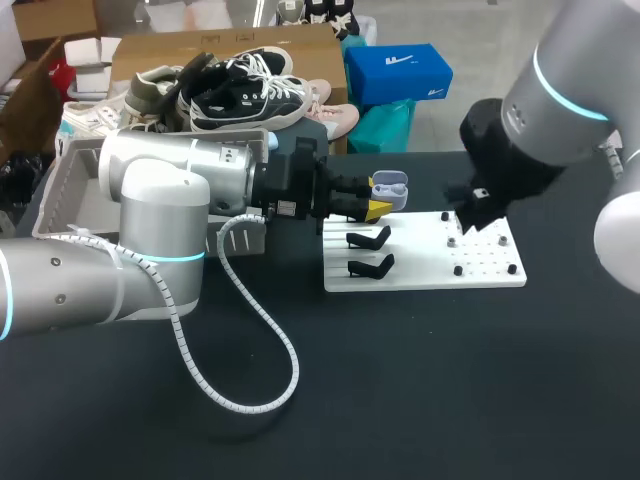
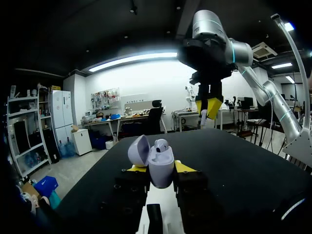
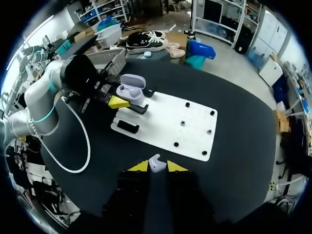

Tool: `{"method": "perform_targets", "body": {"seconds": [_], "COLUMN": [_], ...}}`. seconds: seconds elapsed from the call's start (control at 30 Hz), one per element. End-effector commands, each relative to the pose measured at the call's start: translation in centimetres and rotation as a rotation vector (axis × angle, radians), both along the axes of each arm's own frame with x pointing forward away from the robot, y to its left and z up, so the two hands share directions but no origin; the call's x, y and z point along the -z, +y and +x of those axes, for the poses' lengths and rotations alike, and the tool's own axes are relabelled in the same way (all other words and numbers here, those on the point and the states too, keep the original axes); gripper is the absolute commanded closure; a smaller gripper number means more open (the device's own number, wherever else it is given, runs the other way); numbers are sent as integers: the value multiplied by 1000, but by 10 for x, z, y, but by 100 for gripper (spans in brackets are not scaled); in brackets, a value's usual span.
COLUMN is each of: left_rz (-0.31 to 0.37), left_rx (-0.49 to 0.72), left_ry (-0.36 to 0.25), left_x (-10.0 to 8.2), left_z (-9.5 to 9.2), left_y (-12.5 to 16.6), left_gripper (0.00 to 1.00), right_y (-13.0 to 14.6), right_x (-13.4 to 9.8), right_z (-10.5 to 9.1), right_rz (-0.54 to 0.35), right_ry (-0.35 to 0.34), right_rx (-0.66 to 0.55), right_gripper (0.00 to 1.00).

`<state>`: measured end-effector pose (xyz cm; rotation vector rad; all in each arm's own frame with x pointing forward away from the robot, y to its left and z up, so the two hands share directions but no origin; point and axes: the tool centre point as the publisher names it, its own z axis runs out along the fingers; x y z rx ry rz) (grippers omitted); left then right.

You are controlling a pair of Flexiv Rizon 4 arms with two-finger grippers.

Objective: Pick up each earbud case from the left stands, insert the matching earbuds, close the lid, and place the case in the box.

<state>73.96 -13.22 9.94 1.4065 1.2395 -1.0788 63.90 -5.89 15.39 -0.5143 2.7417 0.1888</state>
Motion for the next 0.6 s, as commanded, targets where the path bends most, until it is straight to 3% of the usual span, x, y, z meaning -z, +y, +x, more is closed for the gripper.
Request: {"method": "perform_targets", "body": {"seconds": [0.03,0.27,0.6], "left_rz": [-1,-1,-1], "left_rx": [-2,-2,-2], "left_ry": [-1,-1,-1], "left_x": [0,0,0], "left_z": [0,0,0], "left_y": [0,0,0], "left_gripper": [100,100,100], "right_y": [6,28,60], "right_x": [-16,-27,-24], "right_z": [-4,2,20], "right_rz": [-13,-12,-23], "right_ry": [-15,-50,-51], "right_rx": [-41,-150,-258], "right_gripper": [100,100,100]}}
